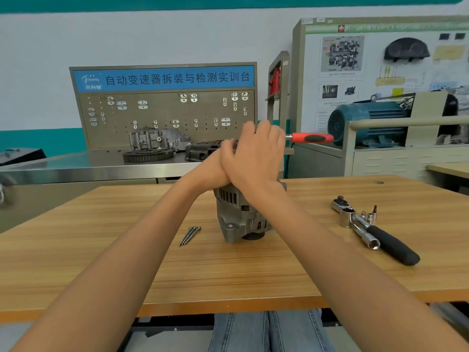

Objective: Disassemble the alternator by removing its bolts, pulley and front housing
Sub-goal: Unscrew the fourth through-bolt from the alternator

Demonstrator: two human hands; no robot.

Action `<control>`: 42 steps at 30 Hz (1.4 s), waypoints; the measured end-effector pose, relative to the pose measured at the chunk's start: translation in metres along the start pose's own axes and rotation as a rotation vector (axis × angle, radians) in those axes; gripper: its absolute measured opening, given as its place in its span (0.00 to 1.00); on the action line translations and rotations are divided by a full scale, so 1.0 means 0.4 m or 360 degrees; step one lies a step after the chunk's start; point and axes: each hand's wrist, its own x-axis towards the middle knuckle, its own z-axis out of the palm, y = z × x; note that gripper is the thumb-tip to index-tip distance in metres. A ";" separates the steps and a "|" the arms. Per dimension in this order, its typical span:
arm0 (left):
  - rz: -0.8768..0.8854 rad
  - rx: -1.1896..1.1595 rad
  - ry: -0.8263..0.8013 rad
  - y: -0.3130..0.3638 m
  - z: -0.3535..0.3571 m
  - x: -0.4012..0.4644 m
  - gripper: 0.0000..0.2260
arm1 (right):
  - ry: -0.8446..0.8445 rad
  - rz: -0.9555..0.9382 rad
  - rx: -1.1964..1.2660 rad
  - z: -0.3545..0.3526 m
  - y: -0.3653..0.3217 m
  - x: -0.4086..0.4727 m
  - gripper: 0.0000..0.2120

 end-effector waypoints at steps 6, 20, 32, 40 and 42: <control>-0.0096 0.0036 -0.0050 0.006 0.010 0.003 0.06 | 0.0003 -0.0029 0.0440 -0.003 0.024 0.025 0.10; -0.0198 0.0045 -0.0072 0.000 0.006 0.008 0.06 | -0.0086 0.0271 0.1219 0.000 0.027 0.028 0.13; -0.0019 0.0068 -0.0114 0.018 0.006 -0.005 0.09 | -0.0160 -0.0005 0.1344 0.000 -0.001 0.027 0.14; -0.0208 -0.0039 -0.0094 0.000 -0.001 -0.002 0.11 | -0.0527 0.0352 0.1945 0.003 -0.017 0.052 0.22; -0.0231 -0.0028 -0.0098 0.001 0.003 0.000 0.12 | -0.0422 0.0431 0.1909 0.006 -0.010 0.051 0.21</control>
